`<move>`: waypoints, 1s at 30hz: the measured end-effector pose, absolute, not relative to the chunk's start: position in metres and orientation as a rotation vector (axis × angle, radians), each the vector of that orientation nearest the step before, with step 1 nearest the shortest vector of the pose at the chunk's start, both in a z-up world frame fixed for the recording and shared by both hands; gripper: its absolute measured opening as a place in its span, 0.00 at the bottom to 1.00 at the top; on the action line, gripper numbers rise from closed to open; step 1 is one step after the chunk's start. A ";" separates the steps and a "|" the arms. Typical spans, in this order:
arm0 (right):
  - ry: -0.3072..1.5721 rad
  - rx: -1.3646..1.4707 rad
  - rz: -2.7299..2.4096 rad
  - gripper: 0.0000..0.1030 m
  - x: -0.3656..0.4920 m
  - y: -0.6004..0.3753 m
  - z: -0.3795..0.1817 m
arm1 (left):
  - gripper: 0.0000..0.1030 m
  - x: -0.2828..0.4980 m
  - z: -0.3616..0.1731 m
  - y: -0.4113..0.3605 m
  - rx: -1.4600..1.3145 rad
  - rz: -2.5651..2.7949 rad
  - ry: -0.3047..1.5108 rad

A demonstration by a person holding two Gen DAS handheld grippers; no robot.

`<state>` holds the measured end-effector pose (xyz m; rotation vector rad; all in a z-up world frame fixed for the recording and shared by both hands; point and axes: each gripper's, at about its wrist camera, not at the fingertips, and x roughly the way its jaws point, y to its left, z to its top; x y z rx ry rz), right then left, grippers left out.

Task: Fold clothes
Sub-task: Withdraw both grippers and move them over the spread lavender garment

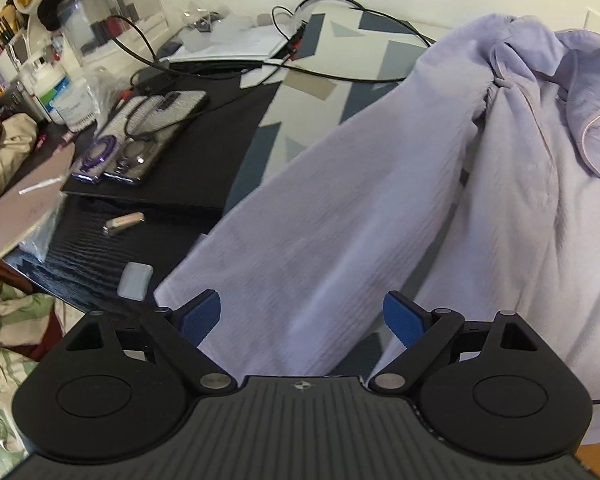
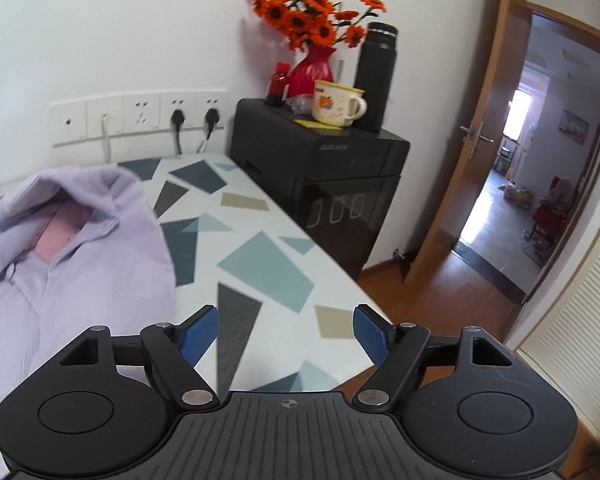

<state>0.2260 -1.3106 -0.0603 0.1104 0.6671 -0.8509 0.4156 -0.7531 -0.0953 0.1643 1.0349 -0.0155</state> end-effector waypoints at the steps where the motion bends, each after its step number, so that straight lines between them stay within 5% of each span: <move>1: 0.675 0.102 -0.842 0.69 0.229 -1.307 -0.064 | 0.88 0.415 -0.094 -0.750 0.173 -0.011 1.028; 12: 0.658 0.101 -0.827 0.80 0.244 -1.295 -0.057 | 0.88 0.412 -0.105 -0.704 0.090 0.077 1.077; 30: 0.740 0.119 -0.933 0.82 0.189 -1.304 -0.076 | 0.88 0.389 -0.126 -0.710 0.189 0.057 1.127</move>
